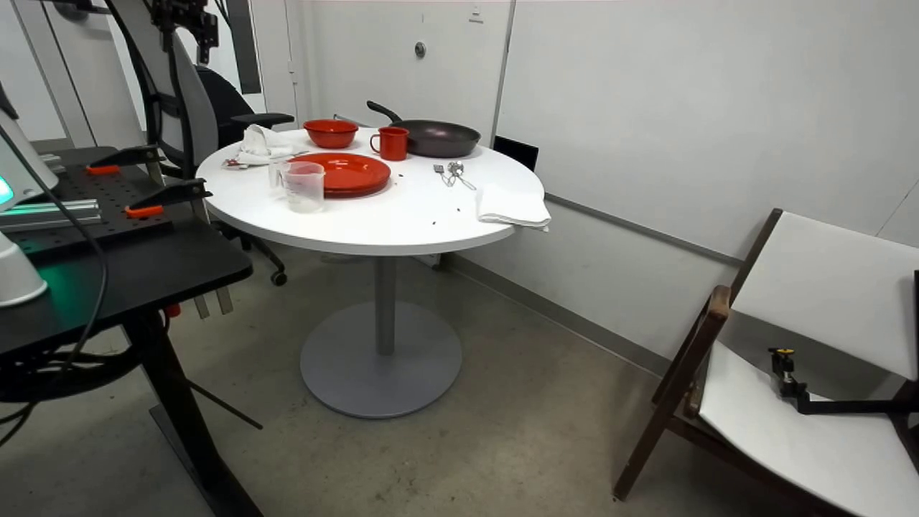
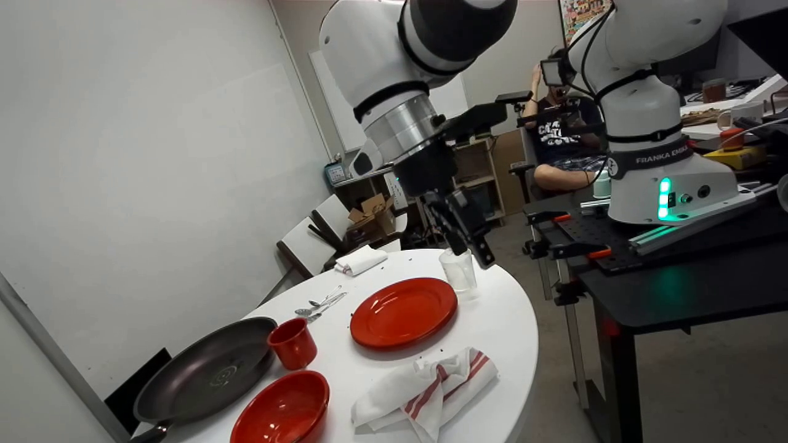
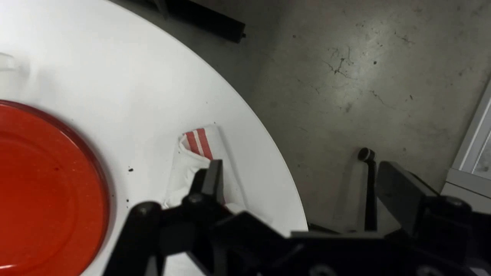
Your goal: Use the tea towel to wipe the plate
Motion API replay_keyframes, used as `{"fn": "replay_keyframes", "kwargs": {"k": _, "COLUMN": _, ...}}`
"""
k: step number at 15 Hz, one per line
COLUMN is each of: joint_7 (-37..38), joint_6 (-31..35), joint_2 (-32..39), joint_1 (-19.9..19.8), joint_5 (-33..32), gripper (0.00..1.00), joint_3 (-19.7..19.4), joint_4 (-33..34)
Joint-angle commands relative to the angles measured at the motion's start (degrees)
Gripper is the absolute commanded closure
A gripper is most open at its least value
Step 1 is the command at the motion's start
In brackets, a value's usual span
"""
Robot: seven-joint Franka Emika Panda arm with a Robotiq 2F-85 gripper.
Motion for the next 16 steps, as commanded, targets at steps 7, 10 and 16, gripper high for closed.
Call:
{"fn": "replay_keyframes", "kwargs": {"k": 7, "joint_7": 5.64, "joint_6": 7.75, "joint_2": 25.15, "joint_1": 0.72, "joint_5": -6.11, "gripper": 0.0, "joint_3": -4.0, "joint_4": 22.32}}
{"fn": "replay_keyframes", "kwargs": {"k": 10, "joint_7": 5.32, "joint_6": 10.7, "joint_2": 29.52, "joint_1": 0.41, "joint_5": -6.91, "gripper": 0.0, "joint_3": -5.94, "joint_4": 25.03}}
{"fn": "replay_keyframes", "kwargs": {"k": 16, "joint_7": 4.97, "joint_6": 14.02, "joint_2": 34.49, "joint_1": -0.28, "joint_5": -6.94, "gripper": 0.0, "joint_3": -8.32, "joint_4": 26.0}}
